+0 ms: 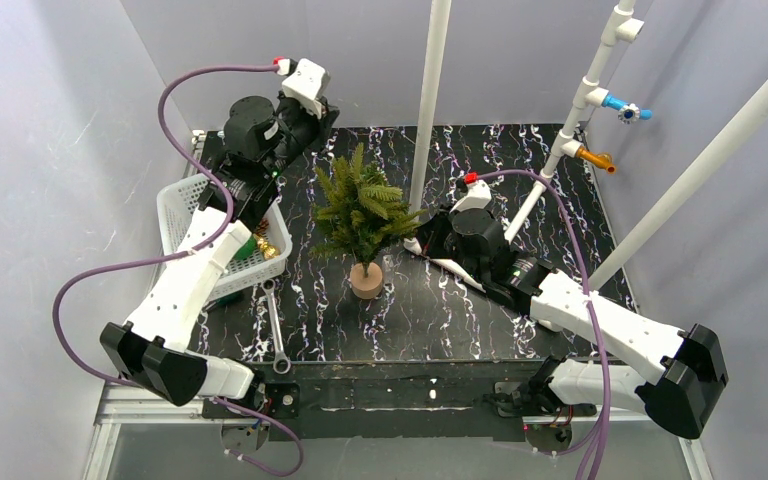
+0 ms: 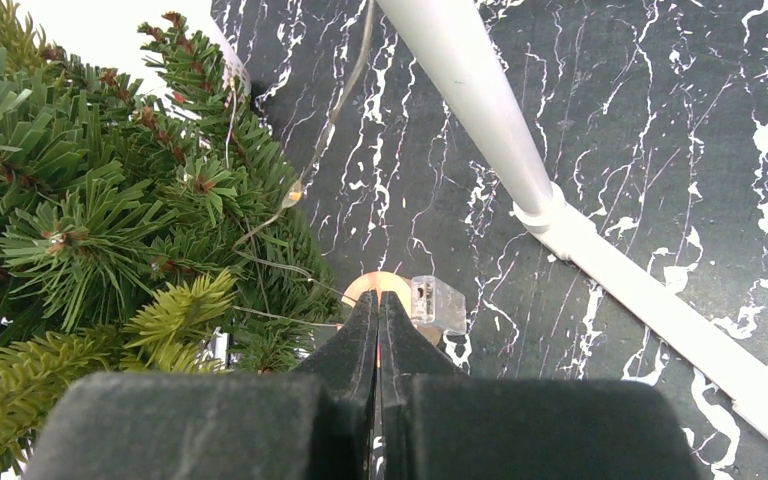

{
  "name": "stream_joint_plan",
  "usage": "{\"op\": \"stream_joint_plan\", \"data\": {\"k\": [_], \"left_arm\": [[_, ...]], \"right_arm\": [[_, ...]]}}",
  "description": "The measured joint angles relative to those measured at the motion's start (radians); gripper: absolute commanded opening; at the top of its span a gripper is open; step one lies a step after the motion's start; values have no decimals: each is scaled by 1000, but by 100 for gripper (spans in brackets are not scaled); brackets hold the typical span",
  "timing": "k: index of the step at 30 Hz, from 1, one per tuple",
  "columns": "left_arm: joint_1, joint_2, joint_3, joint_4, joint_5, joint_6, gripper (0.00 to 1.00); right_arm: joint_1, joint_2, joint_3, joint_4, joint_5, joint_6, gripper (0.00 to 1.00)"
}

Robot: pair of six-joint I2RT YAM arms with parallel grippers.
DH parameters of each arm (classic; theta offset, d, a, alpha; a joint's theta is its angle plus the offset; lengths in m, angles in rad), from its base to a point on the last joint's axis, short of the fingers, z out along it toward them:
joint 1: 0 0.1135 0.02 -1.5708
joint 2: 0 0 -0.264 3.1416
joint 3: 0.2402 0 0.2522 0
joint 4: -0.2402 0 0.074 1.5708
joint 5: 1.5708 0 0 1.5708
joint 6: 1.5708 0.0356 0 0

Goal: Decorate the small christmas tree
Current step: Wrap the decoration item around the Christmas tree.

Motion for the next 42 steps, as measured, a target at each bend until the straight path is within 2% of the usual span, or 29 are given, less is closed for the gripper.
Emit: {"op": "stream_joint_plan", "data": {"k": [12,31,42], "left_arm": [[48,-5,-52,19,-27,-17,0],[87,-101,-257,20,-101,-11,0],[110,-111,-291,26,-116,-10,0]], "right_arm": [[0,3,4,-4,-36,-7,1],[0,32,4,-7,-75,-8,1],[0,49,5,-12,-94,-8,1]]}}
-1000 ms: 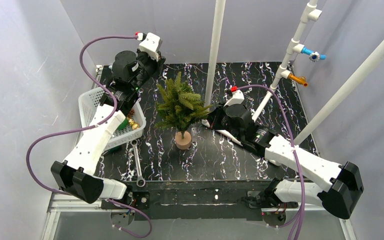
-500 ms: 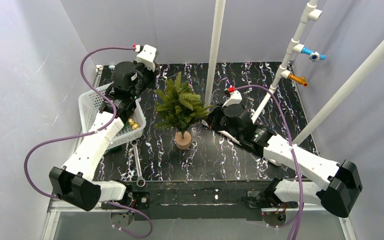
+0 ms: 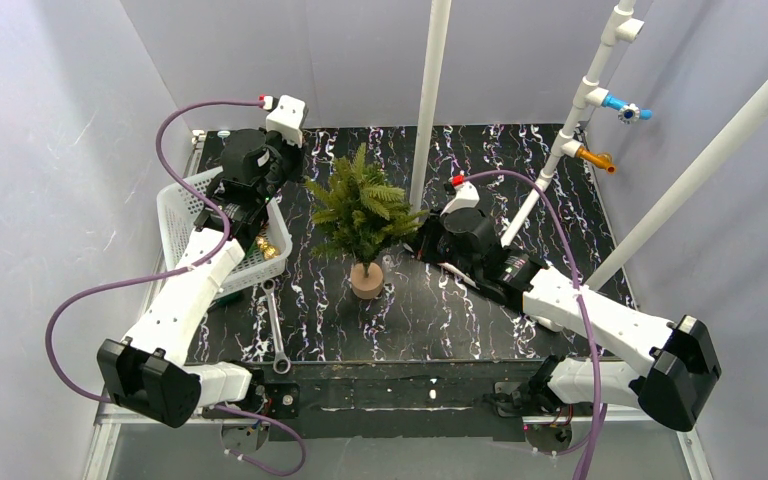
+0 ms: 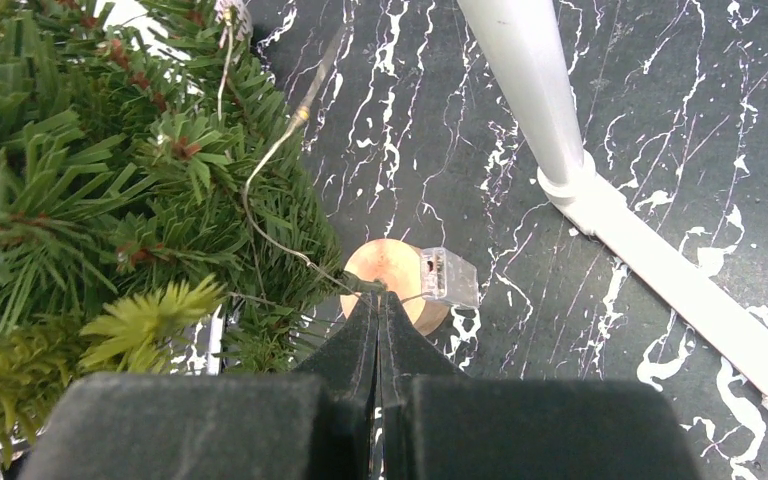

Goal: Decorate the small christmas tree
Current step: Wrap the decoration item around the Christmas tree.

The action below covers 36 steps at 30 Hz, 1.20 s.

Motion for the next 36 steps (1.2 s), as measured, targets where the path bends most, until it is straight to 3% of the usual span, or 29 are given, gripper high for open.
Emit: {"op": "stream_joint_plan", "data": {"k": [18,22,24,36], "left_arm": [[14,-1,-39,-19,-32,41,0],[16,-16,-71,-26,-35,43,0],[16,-30,-86,-37,-36,43,0],[16,-143,-127,-74,-32,-21,0]], "right_arm": [[0,9,18,-6,-2,-3,1],[0,9,18,-10,1,0,30],[0,6,18,-23,8,0,38],[0,-75,31,-112,60,-20,47]]}}
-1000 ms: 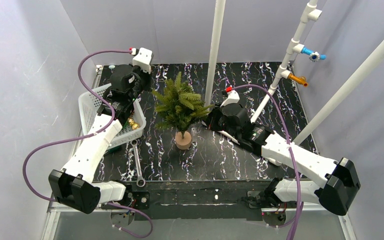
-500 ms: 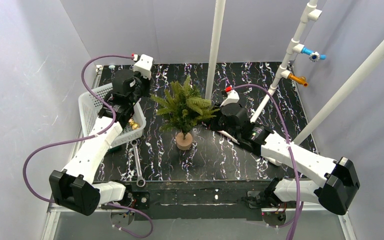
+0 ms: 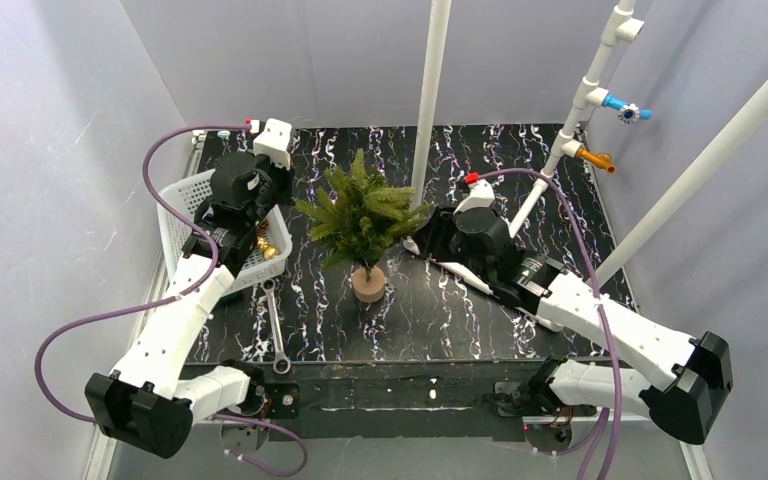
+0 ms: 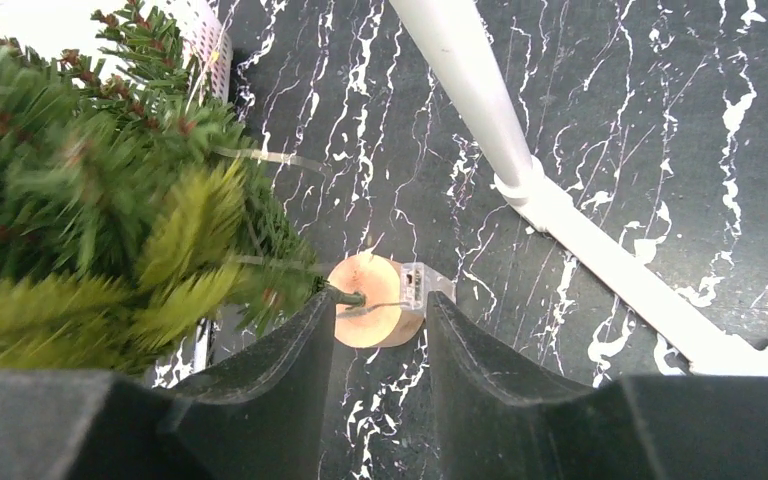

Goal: Decorate the small christmas tree
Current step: Wrap the decoration item around the Christmas tree.

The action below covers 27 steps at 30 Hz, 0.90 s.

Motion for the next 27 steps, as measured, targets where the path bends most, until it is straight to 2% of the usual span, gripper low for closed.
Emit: {"op": "stream_joint_plan", "data": {"k": [14,27], "left_arm": [[0,-5,-45,-24,-56,-140,0],[-1,-4,123,-222,-16,-247,0]], "right_arm": [[0,-131,1,-86,59,-3,53],[0,-165,1,-106,85,-3,53]]}}
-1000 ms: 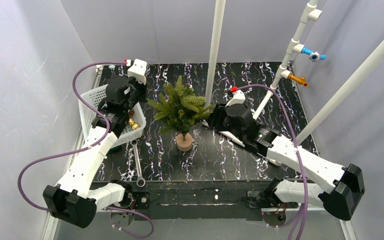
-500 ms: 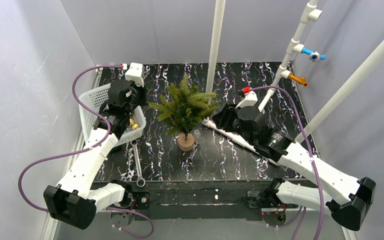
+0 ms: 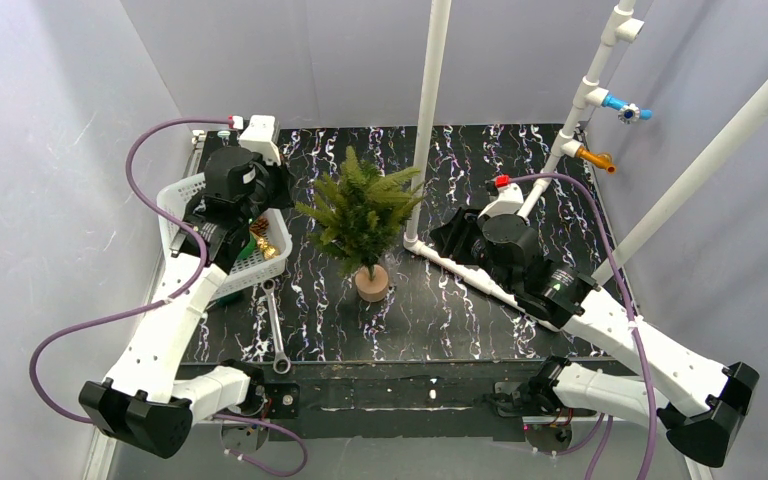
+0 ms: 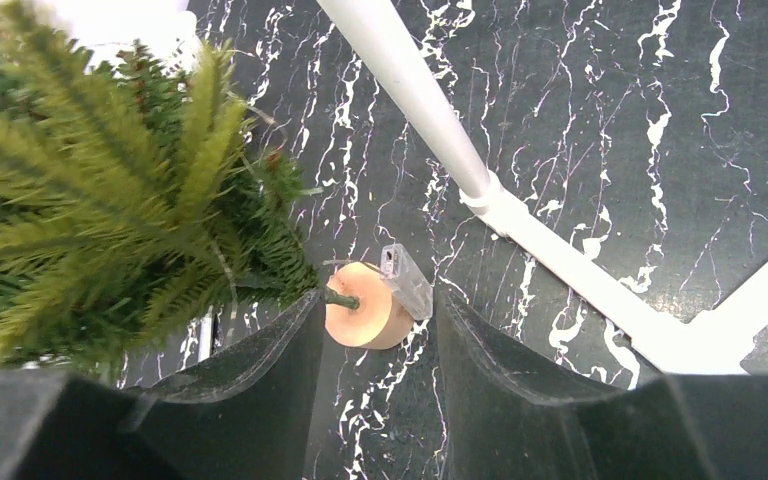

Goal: Decorate the small christmas tree
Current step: Wrap the decoration item around the Christmas tree.

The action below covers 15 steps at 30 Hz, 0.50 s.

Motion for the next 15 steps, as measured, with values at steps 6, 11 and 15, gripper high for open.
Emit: {"op": "stream_joint_plan", "data": {"k": [6,11,15], "left_arm": [[0,0,-17,-43,6,-24,0],[0,-8,-39,-67,8,-40,0],[0,-34,-53,-85,10,-52,0]], "right_arm": [[0,-5,-1,0,1,0,53],[0,-6,-2,0,3,1,53],[0,-6,-2,0,3,1,53]]}}
